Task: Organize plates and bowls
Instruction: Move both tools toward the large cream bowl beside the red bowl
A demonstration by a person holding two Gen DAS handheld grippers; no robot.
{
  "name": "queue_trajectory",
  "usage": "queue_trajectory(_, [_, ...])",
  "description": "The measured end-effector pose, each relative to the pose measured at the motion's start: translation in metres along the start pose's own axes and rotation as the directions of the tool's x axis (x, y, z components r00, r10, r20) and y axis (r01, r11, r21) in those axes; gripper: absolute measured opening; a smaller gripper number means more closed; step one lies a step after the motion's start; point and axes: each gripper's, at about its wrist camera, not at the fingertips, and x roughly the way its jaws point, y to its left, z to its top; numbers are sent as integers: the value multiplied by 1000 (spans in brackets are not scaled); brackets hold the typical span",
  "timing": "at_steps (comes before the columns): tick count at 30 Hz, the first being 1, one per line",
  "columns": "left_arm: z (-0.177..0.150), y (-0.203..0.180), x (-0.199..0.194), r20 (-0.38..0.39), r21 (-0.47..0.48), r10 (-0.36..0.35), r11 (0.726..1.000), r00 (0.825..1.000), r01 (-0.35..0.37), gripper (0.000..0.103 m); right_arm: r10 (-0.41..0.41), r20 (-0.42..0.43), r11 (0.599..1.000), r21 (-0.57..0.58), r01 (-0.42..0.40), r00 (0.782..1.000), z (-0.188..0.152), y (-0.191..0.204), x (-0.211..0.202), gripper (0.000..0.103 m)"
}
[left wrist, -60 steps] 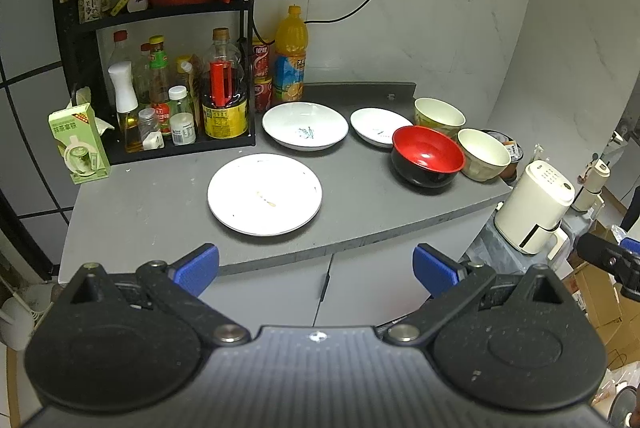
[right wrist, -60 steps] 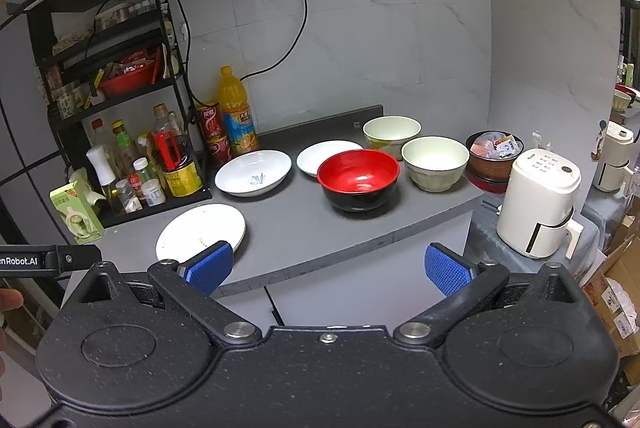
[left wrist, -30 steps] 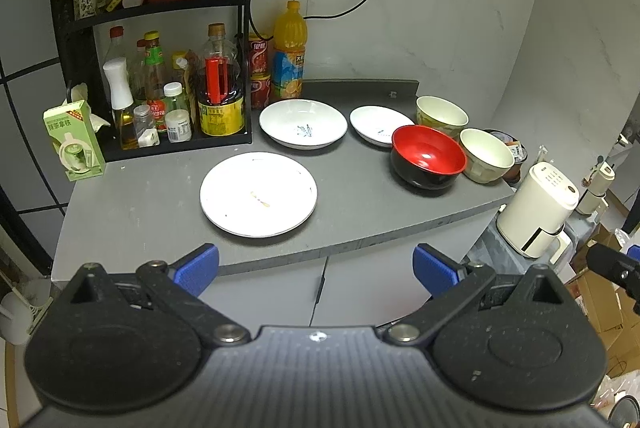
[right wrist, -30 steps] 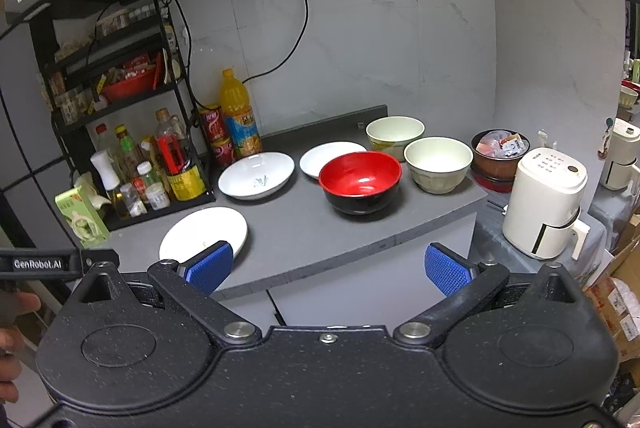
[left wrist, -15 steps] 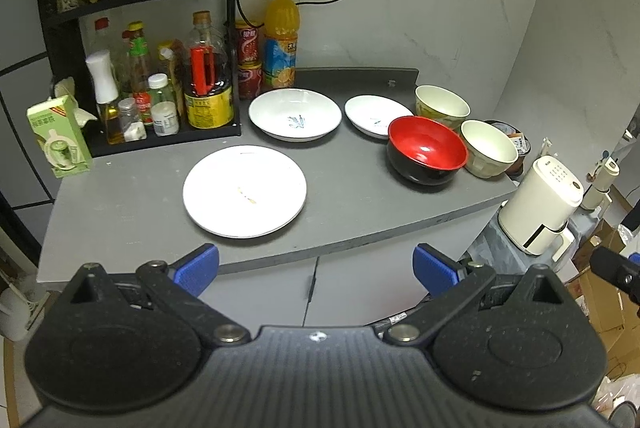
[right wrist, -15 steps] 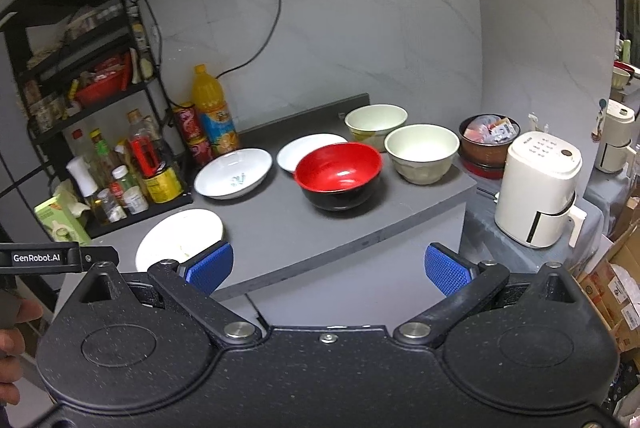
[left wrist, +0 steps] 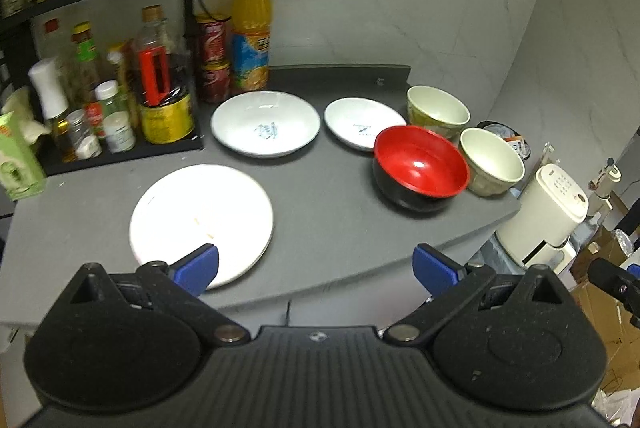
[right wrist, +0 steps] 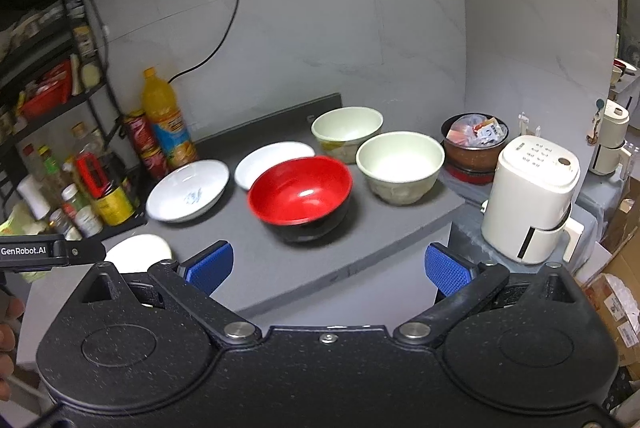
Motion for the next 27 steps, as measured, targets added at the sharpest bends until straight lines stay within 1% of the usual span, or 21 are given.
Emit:
queue_trajectory(3, [19,-5,19,-4,9,-12,1000,1000,12,102,5,6,1000,7,-5,1000,13,0,17,103])
queue_trajectory(8, [50,-13,52,-10,36,-31,999,999,32,102,-47,15,999,17,47,999,30,1,45,103])
queue_trajectory(10, [60,-16,63,-8,51,-36,998,999,37,102,-54,5,998,16,54,999,35,2,58,103])
queue_trajectory(14, [78,-20,84,-17,76,-46,996,999,47,102,-64,15,997,33,63,998,44,4,72,103])
queue_trajectory(19, [95,-24,103,-12,120,-66,991,998,67,102,-95,3,992,79,95,995,51,2,87,103])
queue_trajectory(22, [102,-26,111,-25,125,-74,989,997,76,102,-95,-3,992,77,95,995,55,2,93,103])
queue_trajectory(25, [106,-28,115,-29,126,-93,987,995,96,102,-140,-10,986,84,141,990,59,-2,99,103])
queue_trajectory(27, [108,-30,119,-35,124,-93,988,995,97,102,-140,-14,985,102,141,990,61,-6,102,103])
